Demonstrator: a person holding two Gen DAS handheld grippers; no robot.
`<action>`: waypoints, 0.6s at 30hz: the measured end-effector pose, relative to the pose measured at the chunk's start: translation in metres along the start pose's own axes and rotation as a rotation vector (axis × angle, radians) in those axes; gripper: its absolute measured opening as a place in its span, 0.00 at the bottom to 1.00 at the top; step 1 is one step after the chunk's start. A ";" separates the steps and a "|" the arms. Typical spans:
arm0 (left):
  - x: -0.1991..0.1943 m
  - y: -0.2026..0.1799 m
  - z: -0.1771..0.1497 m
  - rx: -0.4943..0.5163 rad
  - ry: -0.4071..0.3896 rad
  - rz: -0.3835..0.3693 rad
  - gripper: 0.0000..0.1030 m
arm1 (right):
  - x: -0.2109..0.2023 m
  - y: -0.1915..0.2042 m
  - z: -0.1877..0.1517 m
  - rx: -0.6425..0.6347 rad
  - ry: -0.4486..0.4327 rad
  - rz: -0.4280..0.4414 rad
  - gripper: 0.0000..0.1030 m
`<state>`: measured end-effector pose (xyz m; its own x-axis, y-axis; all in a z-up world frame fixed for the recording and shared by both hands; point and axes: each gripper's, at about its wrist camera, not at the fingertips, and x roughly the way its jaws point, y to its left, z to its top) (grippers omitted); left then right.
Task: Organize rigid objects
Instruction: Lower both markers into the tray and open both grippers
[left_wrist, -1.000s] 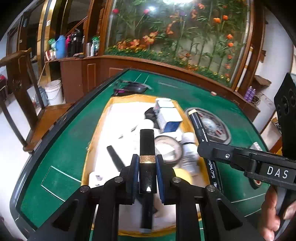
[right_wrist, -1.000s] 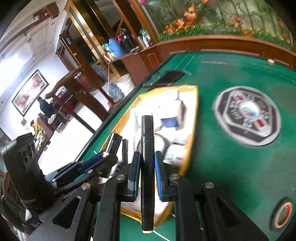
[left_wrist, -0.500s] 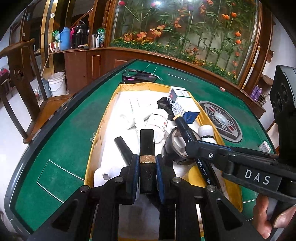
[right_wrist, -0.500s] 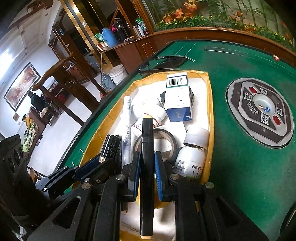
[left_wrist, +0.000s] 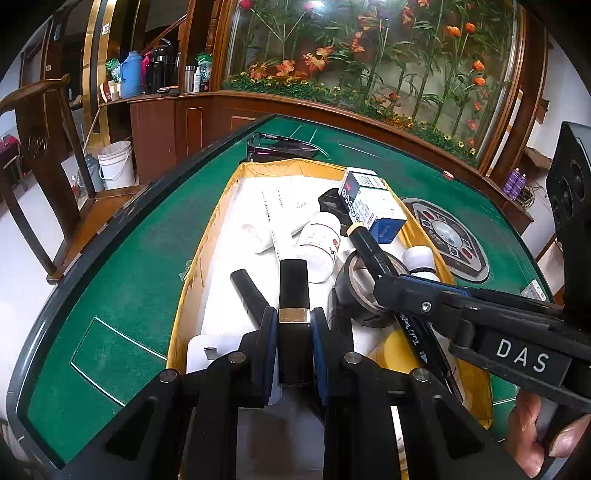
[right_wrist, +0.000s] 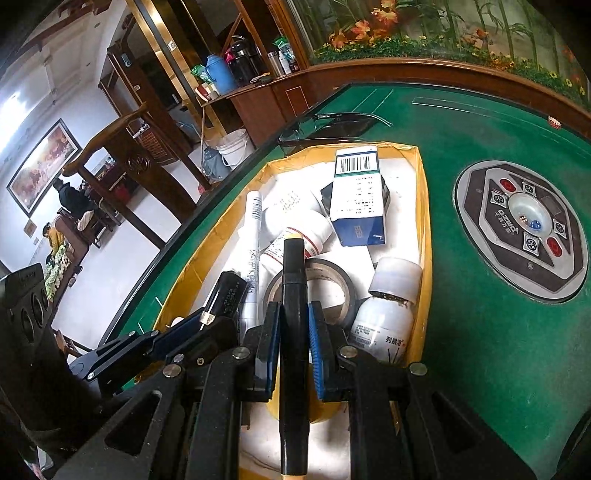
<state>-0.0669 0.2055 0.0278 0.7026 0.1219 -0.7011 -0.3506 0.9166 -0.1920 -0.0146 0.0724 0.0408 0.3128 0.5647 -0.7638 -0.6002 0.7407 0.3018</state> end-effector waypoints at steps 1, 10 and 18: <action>0.001 0.000 0.000 0.000 0.000 0.003 0.18 | -0.001 0.000 0.000 0.000 -0.002 0.000 0.14; 0.000 0.002 0.000 -0.013 -0.001 0.013 0.37 | -0.005 0.002 0.000 -0.020 -0.022 -0.004 0.14; -0.009 -0.001 0.002 -0.005 -0.023 0.017 0.55 | -0.009 0.003 0.000 -0.032 -0.037 -0.004 0.18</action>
<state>-0.0718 0.2043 0.0354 0.7106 0.1462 -0.6882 -0.3656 0.9125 -0.1836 -0.0195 0.0690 0.0486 0.3419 0.5753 -0.7430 -0.6219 0.7313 0.2801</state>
